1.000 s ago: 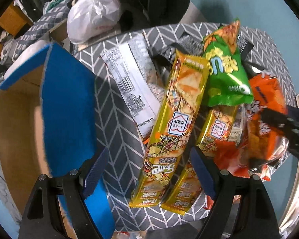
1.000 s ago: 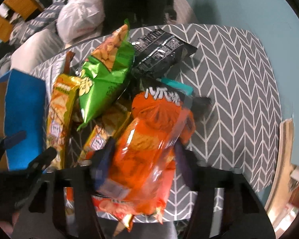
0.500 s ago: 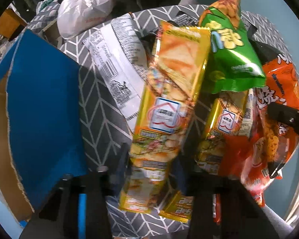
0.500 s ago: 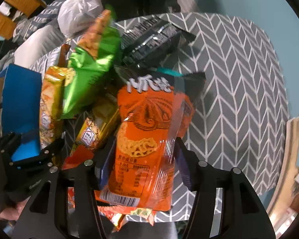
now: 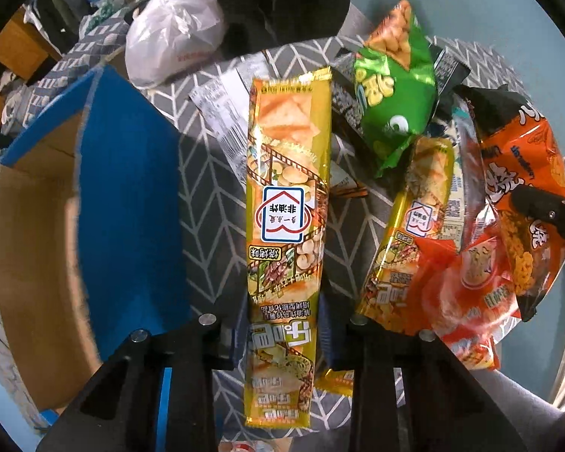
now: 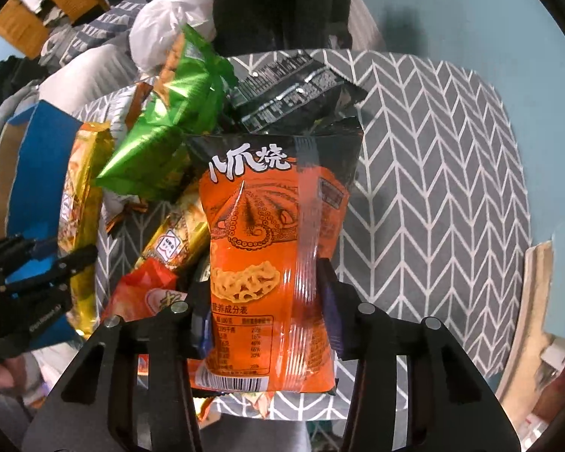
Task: Organize snacks
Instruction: 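Carry both packets over the cardboard box and open both tools to drop them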
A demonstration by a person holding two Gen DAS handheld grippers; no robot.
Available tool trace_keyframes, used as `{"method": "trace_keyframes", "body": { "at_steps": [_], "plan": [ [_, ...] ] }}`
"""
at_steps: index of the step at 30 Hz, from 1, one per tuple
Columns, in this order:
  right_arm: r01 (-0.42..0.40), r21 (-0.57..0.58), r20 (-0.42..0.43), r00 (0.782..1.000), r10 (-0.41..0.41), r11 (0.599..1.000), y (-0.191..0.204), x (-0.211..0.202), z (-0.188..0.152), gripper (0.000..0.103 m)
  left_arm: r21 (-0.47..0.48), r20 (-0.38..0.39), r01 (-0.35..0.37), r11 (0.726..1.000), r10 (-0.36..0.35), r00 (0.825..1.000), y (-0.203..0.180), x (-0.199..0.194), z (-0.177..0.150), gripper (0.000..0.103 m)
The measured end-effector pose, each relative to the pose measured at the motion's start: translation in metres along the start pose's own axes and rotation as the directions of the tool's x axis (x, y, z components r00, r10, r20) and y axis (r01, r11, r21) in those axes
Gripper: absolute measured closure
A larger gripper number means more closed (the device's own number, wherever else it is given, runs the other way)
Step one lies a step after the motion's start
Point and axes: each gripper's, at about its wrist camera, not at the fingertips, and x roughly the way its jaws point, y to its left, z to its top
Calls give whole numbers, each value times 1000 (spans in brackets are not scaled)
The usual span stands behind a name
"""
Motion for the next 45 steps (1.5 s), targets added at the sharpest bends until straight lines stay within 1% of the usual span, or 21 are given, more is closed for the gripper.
{"method": "trace_keyframes", "body": {
  "at_steps": [6, 14, 18, 26, 31, 35, 40, 45],
  "plan": [
    [13, -67, 42, 999, -10, 998, 2, -23, -3, 59, 3, 52, -11, 1000, 11, 999, 0, -28, 0, 71],
    [27, -129, 85, 996, -16, 991, 27, -46, 2, 59, -6, 92, -17, 1000, 18, 996, 13, -55, -4, 71],
    [21, -161, 101, 995, -5, 987, 42, -56, 9, 59, -25, 111, -22, 999, 25, 994, 20, -72, -7, 71],
    [-4, -251, 126, 991, 37, 968, 76, -75, 22, 59, -100, 147, -14, 995, 29, 989, 49, -100, -11, 71],
    [-25, -323, 128, 989, 70, 946, 102, -80, 30, 59, -148, 164, 1, 989, 23, 986, 72, -114, -16, 72],
    [-46, -383, 122, 987, 100, 922, 126, -83, 36, 59, -186, 170, -4, 982, 36, 985, 90, -122, -23, 71],
    [-80, -457, 104, 984, 142, 886, 161, -80, 44, 59, -238, 174, -14, 971, 57, 983, 115, -129, -33, 71],
    [-124, -524, 77, 978, 192, 843, 201, -74, 51, 59, -295, 164, -37, 955, 88, 983, 143, -127, -45, 71]
  ]
}}
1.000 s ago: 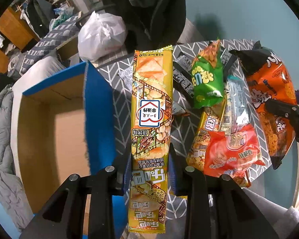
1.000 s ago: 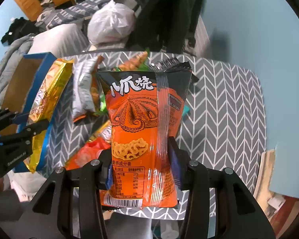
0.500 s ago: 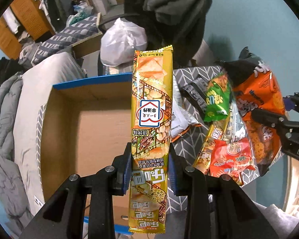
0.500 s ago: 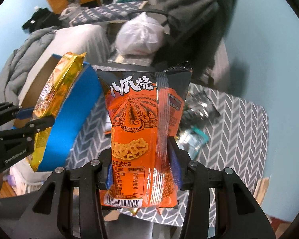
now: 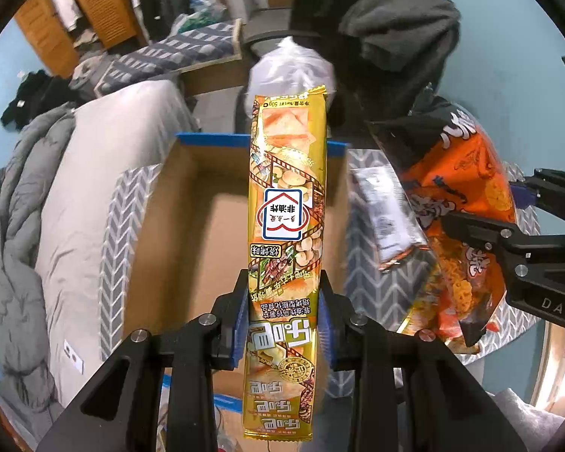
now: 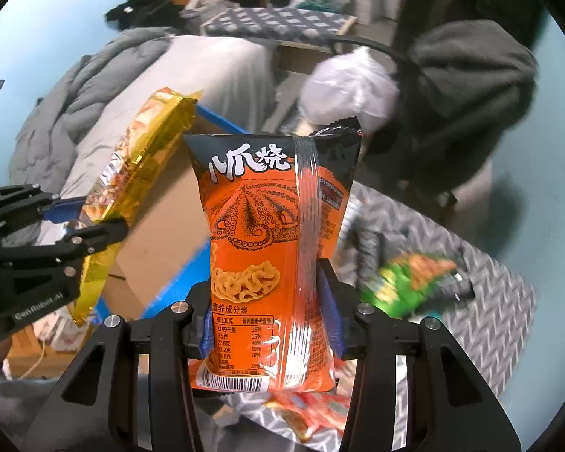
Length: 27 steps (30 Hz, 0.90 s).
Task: Organize snacks
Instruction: 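Carry both packets over the cardboard box and open both tools to drop them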
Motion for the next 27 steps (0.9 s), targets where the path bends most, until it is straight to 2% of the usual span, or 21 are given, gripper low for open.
{"method": "trace_keyframes", "body": {
  "at_steps": [7, 13, 19, 27],
  "plan": [
    [-53, -105, -11, 999, 52, 993, 44, 29, 37, 59, -72, -19, -57, 996, 56, 998, 45, 17, -4, 71],
    [-102, -147, -62, 994, 93, 984, 77, 67, 61, 59, -111, -38, -97, 989, 93, 995, 71, 39, -5, 71],
    [-108, -159, -119, 989, 89, 981, 96, 102, 68, 59, -126, -71, -109, 986, 101, 992, 85, 62, -9, 71],
    [-121, -131, -162, 982, 99, 984, 100, 123, 70, 59, -136, -108, -112, 984, 97, 989, 95, 79, -15, 71]
  ]
}}
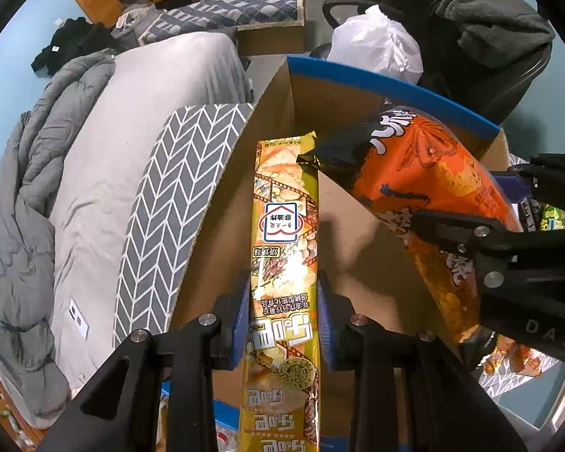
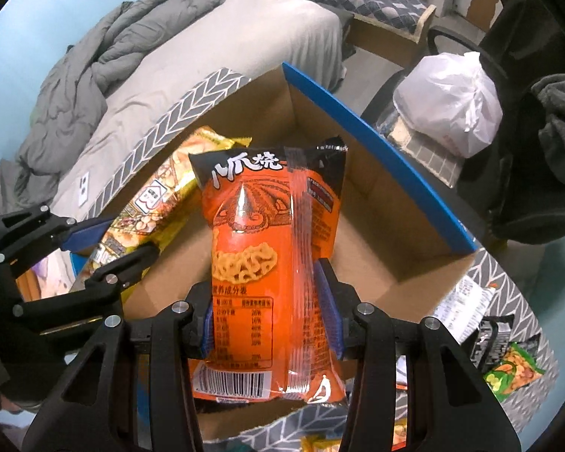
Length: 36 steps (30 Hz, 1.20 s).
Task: Organize snacks
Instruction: 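Carry both packets over the cardboard box and open both tools to drop them, then move both tools back over the snack pile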
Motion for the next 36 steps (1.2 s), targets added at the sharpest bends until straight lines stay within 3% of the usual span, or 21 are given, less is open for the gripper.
{"method": "trace_keyframes", "body": {
  "at_steps": [4, 8, 10, 14, 22, 36],
  "plan": [
    [-1, 23, -12, 1000, 1, 1000, -1, 3, 2, 58, 6, -22, -15, 1000, 15, 1000, 1, 3, 0, 71],
    [9, 33, 3, 1000, -9, 999, -2, -4, 0, 43, -2, -5, -15, 1000, 15, 1000, 2, -3, 1, 70],
    [15, 38, 11, 1000, -16, 999, -4, -7, 0, 40, -9, -5, -18, 1000, 18, 1000, 2, -6, 2, 61],
    [21, 59, 26, 999, -22, 998, -11, -17, -2, 35, -21, 16, -17, 1000, 18, 1000, 2, -19, 3, 55],
    [31, 131, 56, 998, -39, 991, -33, -47, -15, 29, -20, 50, 15, 1000, -14, 999, -10, -48, 4, 43],
    [80, 305, 85, 990, -111, 949, -89, -105, -71, 26, 86, 59, 112, 990, -117, 991, -73, -76, 7, 41]
  ]
}}
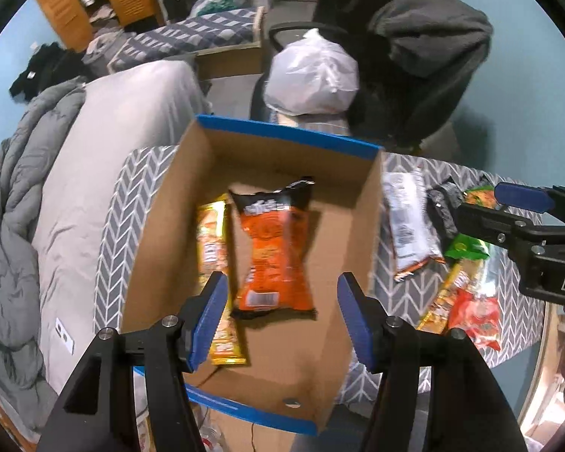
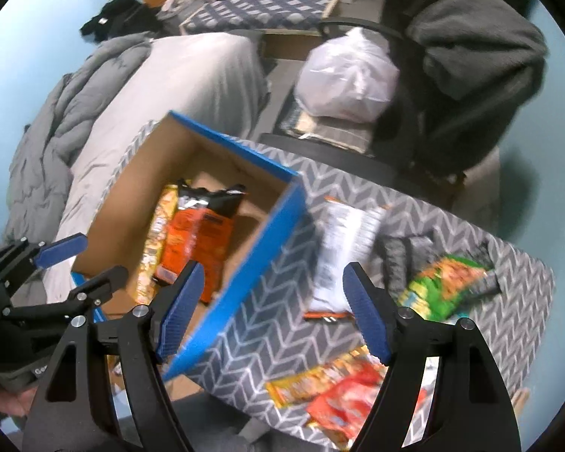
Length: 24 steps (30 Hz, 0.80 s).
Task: Organize snacks
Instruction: 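Move both tools back over the snack pile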
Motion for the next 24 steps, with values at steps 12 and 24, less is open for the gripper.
{"method": "trace_keyframes", "body": {
  "at_steps": [12, 24],
  "plan": [
    [51, 102, -19, 999, -49, 994, -70, -20, -53, 26, 191, -22, 45, 980, -41, 999, -71, 5, -3, 41],
    [24, 49, -76, 997, -20, 998, -110, -8, -107, 22, 320, -100, 60, 946, -30, 995, -124, 33, -29, 41]
  ]
}}
